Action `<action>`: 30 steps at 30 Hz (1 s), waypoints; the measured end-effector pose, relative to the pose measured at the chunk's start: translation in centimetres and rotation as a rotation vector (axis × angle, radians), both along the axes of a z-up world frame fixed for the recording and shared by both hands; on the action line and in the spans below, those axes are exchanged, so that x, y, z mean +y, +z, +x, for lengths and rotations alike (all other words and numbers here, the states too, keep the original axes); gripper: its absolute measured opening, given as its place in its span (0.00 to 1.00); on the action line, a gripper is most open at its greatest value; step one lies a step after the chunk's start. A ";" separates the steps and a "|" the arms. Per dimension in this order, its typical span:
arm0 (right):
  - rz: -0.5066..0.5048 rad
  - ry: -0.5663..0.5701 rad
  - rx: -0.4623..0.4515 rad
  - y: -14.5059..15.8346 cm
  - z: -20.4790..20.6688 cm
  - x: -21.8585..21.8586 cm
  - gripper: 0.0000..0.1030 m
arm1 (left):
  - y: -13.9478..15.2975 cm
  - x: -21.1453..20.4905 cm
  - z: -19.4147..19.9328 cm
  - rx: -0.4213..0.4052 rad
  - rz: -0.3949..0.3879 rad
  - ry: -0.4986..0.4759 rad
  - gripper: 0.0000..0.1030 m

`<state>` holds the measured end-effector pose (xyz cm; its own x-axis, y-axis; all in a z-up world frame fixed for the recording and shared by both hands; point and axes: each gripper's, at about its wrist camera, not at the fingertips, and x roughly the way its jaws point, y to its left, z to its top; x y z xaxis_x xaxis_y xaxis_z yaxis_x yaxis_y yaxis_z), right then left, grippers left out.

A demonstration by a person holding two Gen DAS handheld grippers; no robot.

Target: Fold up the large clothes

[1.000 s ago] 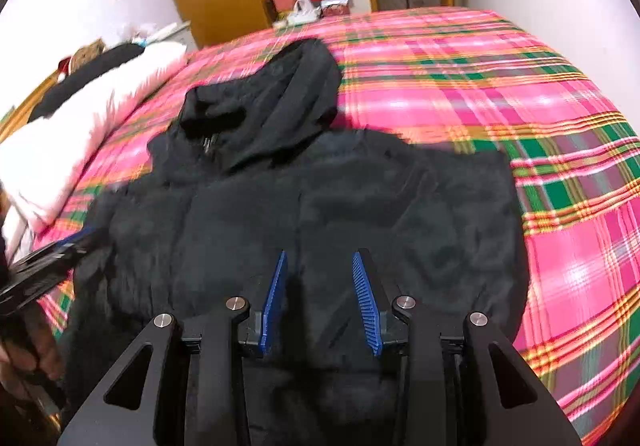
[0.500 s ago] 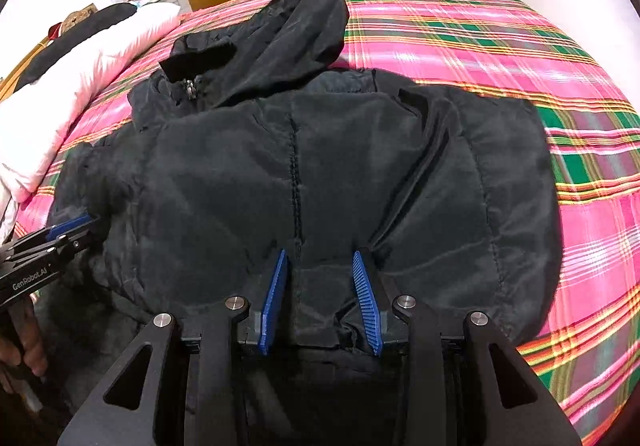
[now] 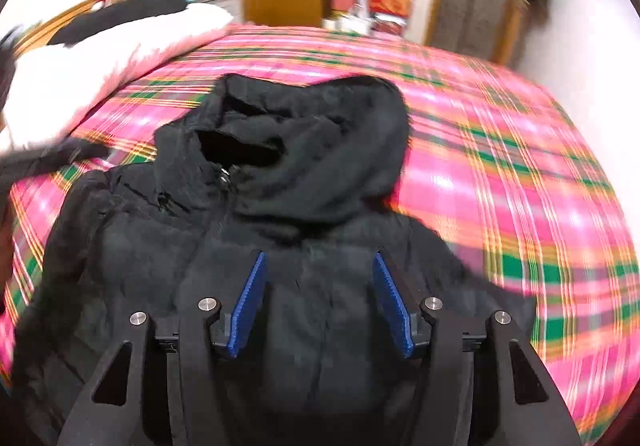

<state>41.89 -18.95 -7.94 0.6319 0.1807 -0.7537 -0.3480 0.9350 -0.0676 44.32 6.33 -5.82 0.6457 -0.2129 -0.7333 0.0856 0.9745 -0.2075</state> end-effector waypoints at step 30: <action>0.134 -0.218 0.048 1.9 15.9 -2.9 0.55 | -2.1 0.1 13.2 0.041 0.112 0.031 0.52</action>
<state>57.84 -21.88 -6.00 0.6308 0.1448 -0.7623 -0.1372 0.9878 0.0740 57.48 6.41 -7.97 0.6201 -0.1082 -0.7770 0.0488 0.9938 -0.0995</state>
